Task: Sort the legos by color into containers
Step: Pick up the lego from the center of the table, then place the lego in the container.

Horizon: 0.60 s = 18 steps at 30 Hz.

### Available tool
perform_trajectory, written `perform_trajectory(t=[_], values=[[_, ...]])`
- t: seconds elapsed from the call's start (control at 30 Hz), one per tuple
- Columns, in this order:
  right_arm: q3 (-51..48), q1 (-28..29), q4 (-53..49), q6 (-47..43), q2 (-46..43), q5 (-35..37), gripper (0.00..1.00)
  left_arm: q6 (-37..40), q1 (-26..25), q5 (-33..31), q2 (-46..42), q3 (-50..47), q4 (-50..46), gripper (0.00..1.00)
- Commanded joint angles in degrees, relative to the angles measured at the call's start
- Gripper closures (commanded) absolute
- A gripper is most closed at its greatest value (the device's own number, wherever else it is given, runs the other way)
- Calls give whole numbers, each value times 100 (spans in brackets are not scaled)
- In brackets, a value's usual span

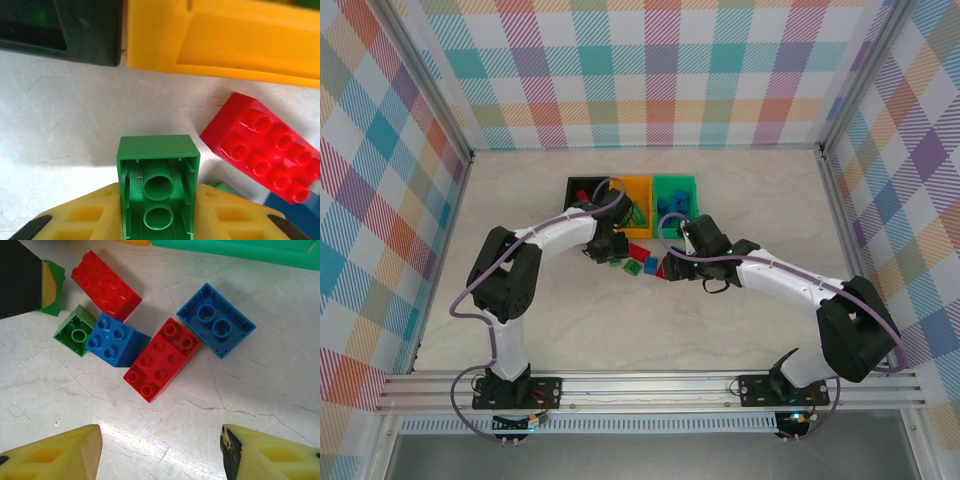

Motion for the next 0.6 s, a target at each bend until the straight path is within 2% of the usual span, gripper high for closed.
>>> perform_trajectory(t=[0.0, 0.17, 0.4, 0.47, 0.53, 0.57], values=[[4, -3, 92, 81, -43, -88, 36, 144, -26, -58, -504, 163, -154, 67], [-65, -3, 67, 104, -135, -51, 36, 457, -19, -178, -417, 985, -378, 67], [-235, 4, 52, 224, -306, -86, 35, 974, 81, -549, 848, 3050, -1066, 65], [-292, 19, 37, 268, -391, -78, 35, 1051, 130, -562, 1219, 3594, -1190, 58], [-364, 24, 27, 317, -472, -88, 35, 1104, 157, -427, 1549, 4118, -1363, 46], [-389, 24, 31, 335, -494, -108, 35, 1107, 150, -348, 1658, 4356, -1485, 45]])
